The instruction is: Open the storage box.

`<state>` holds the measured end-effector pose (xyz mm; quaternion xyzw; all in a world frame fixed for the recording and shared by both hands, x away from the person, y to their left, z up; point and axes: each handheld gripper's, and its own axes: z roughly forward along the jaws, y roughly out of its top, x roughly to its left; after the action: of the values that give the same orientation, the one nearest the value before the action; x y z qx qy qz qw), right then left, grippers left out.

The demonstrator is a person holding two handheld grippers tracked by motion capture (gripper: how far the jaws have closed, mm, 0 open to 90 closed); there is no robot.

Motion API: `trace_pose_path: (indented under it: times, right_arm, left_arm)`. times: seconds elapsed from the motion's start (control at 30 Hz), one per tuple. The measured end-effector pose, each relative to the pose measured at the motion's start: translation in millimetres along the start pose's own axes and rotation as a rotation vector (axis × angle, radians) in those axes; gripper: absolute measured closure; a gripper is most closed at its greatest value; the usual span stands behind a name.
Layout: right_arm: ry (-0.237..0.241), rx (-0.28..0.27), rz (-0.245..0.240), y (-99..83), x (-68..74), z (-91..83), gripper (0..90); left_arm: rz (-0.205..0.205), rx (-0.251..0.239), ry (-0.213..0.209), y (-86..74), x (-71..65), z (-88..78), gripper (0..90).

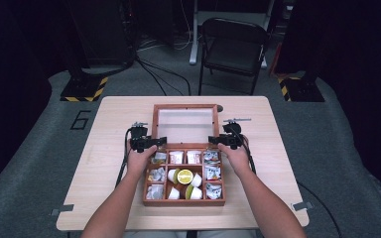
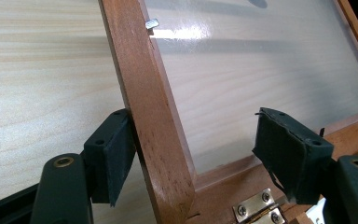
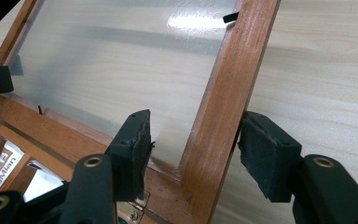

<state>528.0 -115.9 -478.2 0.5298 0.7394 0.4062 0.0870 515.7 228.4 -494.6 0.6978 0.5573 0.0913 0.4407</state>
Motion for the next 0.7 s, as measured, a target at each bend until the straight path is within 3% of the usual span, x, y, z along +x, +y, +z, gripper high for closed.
trace_pose_path:
  times: [0.7]
  right_arm:
    - [0.019, 0.024, 0.064, -0.4, -4.3, 4.0, 43.5]
  left_arm:
    - [-0.040, 0.018, -0.011, -0.3, 2.8, 2.9, 29.3]
